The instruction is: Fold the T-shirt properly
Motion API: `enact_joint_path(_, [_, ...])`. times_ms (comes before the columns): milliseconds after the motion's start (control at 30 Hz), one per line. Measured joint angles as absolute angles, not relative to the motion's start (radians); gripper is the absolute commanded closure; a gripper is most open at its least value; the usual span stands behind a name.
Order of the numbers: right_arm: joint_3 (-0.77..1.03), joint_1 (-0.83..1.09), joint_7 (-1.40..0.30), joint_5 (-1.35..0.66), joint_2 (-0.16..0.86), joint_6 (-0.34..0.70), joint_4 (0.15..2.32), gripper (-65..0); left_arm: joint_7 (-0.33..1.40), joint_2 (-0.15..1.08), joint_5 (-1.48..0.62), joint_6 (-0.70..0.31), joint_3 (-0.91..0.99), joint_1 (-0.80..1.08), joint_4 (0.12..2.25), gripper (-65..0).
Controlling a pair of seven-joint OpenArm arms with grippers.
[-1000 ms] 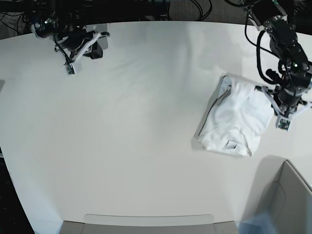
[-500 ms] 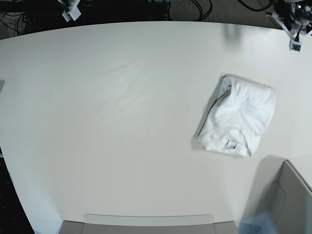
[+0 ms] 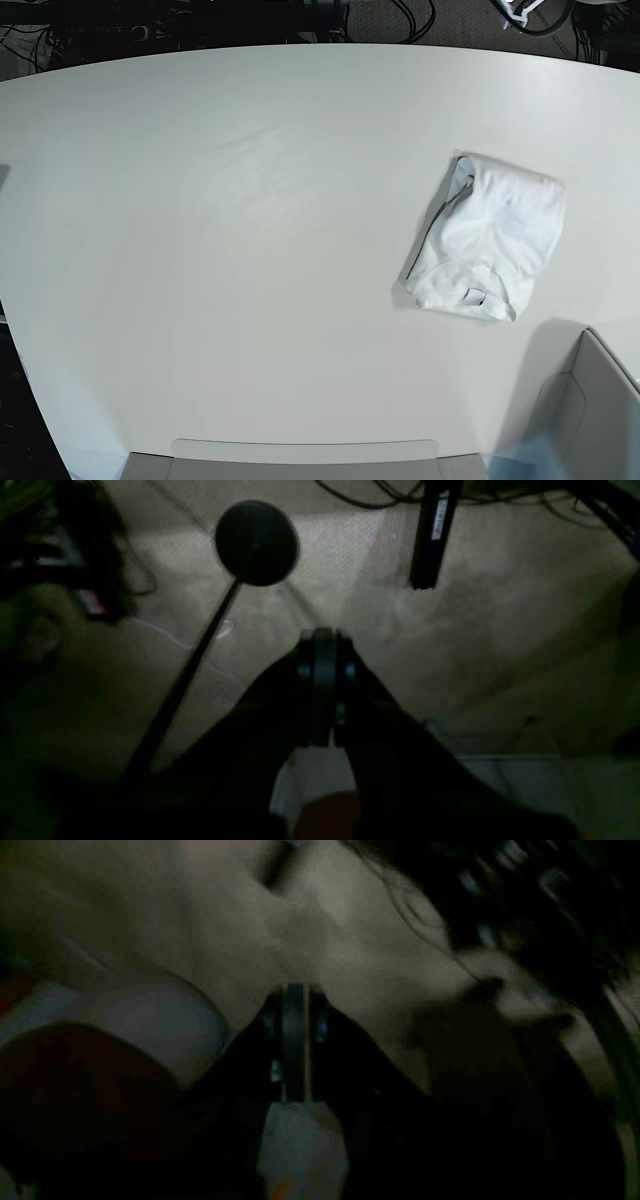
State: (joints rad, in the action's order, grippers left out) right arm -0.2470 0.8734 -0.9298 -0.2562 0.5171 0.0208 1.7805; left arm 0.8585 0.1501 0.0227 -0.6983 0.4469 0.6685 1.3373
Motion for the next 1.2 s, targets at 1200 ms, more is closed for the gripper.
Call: enact_joint_path(1200, [-1.251, 0.128, 0.079, -0.254, 0.374, 0.019, 0.294, -1.3, 0.276, 0.149, 0.052, -0.138, 0.348, 0.213, 0.345, 0.0])
